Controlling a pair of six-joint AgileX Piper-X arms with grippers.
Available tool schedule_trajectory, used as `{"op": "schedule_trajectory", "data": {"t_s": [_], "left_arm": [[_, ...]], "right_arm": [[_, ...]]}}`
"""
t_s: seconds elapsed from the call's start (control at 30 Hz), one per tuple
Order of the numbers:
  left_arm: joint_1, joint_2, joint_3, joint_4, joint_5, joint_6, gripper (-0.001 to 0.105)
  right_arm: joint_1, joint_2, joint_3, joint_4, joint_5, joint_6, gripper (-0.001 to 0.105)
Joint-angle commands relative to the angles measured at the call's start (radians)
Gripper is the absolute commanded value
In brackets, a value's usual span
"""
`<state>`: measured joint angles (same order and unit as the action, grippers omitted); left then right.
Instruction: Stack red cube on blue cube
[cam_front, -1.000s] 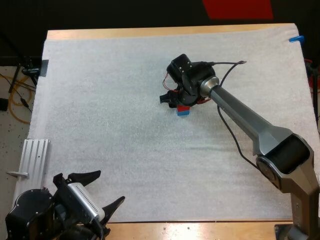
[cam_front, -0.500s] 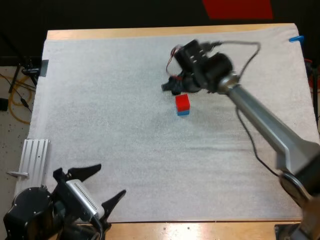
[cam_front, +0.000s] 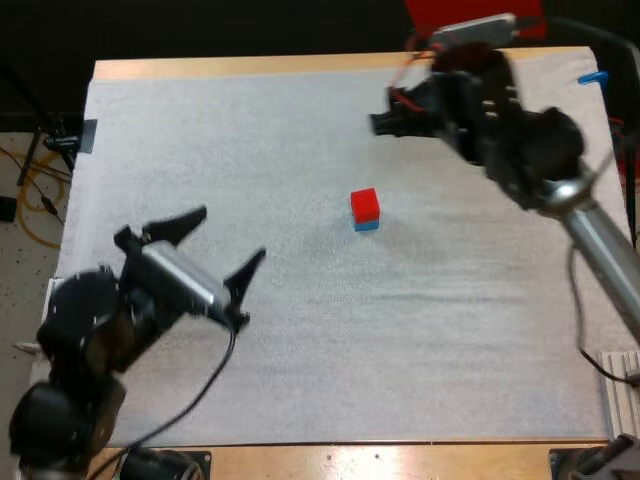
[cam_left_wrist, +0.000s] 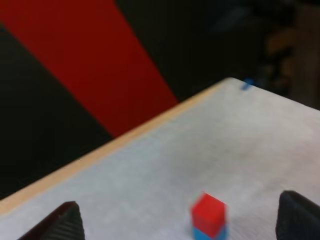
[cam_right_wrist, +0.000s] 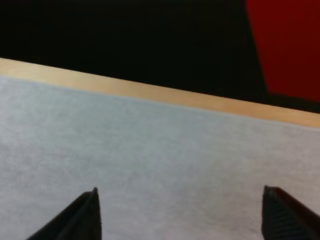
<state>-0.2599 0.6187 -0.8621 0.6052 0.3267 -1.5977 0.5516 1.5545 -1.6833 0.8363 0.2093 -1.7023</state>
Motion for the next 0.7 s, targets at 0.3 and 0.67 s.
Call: {"op": "schedule_trajectory", "data": {"t_s": [0.3, 0.67], "left_arm": [[0.042, 0.042, -0.008, -0.103, -0.008, -0.017, 0.075], [0.042, 0.01, -0.026, -0.081, -0.04, -0.017, 0.075]], "right_arm": [[-0.274, -0.28, 0.316, -0.065, -0.154, -0.114, 0.065], [-0.517, -0.7, 0.596, -0.047, -0.232, -0.171, 0.065]]}}
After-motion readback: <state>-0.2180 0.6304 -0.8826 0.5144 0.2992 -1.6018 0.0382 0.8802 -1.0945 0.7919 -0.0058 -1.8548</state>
